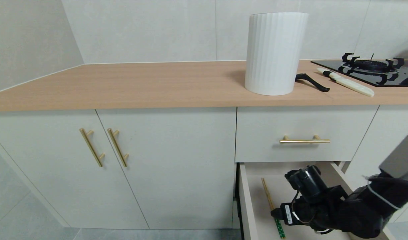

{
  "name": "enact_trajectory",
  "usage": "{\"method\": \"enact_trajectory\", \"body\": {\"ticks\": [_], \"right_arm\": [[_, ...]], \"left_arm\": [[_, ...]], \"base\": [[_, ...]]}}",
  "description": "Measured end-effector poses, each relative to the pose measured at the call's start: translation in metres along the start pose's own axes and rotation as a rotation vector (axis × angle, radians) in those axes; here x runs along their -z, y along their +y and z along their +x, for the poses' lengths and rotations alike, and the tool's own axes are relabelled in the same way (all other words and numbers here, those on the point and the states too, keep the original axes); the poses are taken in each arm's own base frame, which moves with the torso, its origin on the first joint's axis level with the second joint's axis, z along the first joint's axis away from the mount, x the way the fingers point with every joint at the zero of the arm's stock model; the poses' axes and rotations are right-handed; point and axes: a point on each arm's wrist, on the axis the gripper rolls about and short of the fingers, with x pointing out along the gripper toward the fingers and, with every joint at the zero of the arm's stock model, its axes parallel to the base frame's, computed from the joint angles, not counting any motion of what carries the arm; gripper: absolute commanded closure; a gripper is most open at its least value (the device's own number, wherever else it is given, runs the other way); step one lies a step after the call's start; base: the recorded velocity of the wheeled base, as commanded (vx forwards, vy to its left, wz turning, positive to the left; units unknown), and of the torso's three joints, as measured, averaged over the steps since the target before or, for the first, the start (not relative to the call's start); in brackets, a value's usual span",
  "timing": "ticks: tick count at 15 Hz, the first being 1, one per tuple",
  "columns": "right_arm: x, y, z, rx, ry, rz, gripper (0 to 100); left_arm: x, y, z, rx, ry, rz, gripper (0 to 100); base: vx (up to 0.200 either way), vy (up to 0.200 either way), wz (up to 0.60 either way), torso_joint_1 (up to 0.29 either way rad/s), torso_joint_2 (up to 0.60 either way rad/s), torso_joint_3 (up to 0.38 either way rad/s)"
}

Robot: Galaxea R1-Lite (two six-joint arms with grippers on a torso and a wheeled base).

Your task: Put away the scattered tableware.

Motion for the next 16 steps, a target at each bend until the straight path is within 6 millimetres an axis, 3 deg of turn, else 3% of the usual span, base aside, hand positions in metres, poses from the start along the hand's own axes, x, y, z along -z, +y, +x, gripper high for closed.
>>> {"method": "enact_trajectory", "body": {"ticks": [4, 8, 11, 16], "right_arm": [[-0.022, -0.008, -0.084, -0.041, -0.117, -0.023, 0], [-0.036, -0.033, -0.159, -0.05, -0.334, -0.069, 0], [-0.038, -0.045, -0.185, -0.03, -0.436, -0.079, 0], [-0.034, -0.049, -0.197, -0.023, -0.478, -0.094, 0]], "left_arm": [[0.0, 0.0, 0.0, 0.0, 0.0, 0.0, 0], [0.0, 0.0, 0.0, 0.0, 0.0, 0.0, 0], [0.0, 0.0, 0.0, 0.0, 0.0, 0.0, 0], [0.0, 0.0, 0.0, 0.0, 0.001, 0.0, 0]], "base": [[0.0, 0.0, 0.0, 0.0, 0.0, 0.0], [0.0, 0.0, 0.0, 0.0, 0.0, 0.0], [0.0, 0.0, 0.0, 0.0, 0.0, 0.0], [0.0, 0.0, 0.0, 0.074, -0.26, -0.242]]}}
